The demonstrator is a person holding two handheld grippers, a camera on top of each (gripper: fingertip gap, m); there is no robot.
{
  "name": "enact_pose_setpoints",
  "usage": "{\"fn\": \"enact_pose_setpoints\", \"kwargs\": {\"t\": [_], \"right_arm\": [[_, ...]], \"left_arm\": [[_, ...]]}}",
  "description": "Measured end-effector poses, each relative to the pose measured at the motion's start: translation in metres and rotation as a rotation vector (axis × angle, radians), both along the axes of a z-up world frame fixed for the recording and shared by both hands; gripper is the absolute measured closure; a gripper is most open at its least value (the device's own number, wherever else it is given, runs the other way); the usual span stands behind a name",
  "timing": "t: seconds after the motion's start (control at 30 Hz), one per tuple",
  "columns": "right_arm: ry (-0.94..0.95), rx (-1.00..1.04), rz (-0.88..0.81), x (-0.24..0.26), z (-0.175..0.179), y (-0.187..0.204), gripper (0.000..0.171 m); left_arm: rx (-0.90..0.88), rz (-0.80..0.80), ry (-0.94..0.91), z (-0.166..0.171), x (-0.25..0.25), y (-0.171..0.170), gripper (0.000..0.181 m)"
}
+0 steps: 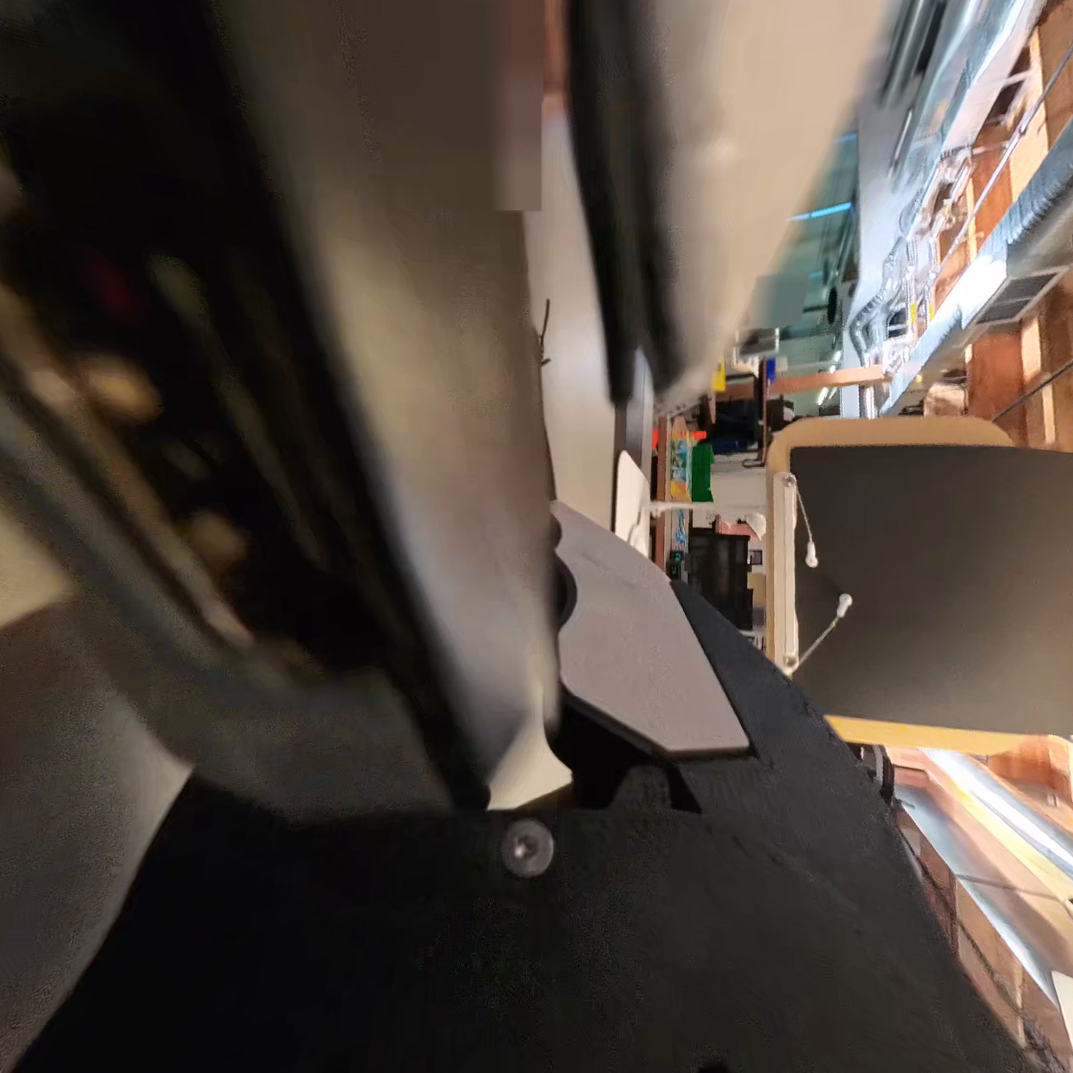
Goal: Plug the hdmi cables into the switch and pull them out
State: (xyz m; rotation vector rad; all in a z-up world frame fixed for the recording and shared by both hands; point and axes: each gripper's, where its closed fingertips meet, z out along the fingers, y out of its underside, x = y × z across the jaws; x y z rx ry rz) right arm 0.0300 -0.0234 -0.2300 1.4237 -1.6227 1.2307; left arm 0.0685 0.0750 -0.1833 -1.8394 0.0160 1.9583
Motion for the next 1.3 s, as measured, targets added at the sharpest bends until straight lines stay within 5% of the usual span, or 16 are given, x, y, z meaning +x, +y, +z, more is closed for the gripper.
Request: {"fn": "enact_pose_setpoints", "kwargs": {"t": [0.03,0.27,0.57,0.93,1.3], "right_arm": [[-0.007,-0.006,-0.018,-0.005,0.004,-0.001,0.164],[-0.069,-0.091,-0.135,-0.046,0.05,0.002,0.167],[-0.038,-0.286,-0.194,-0.082,0.152,0.022,0.167],[0.058,-0.439,-0.261,-0.122,0.254,0.057,0.167],[0.087,-0.533,-0.693,-0.288,0.325,0.114,0.167]], "left_arm": [[-0.004,0.01,0.01,0.0,0.0,-0.003,0.154],[-0.029,0.126,0.038,-0.002,-0.012,-0.021,0.123],[-0.053,0.288,0.003,-0.011,-0.028,-0.043,0.113],[0.16,0.339,0.027,0.009,-0.028,-0.065,0.107],[0.169,0.391,-0.064,-0.008,-0.031,-0.08,0.115]]}}
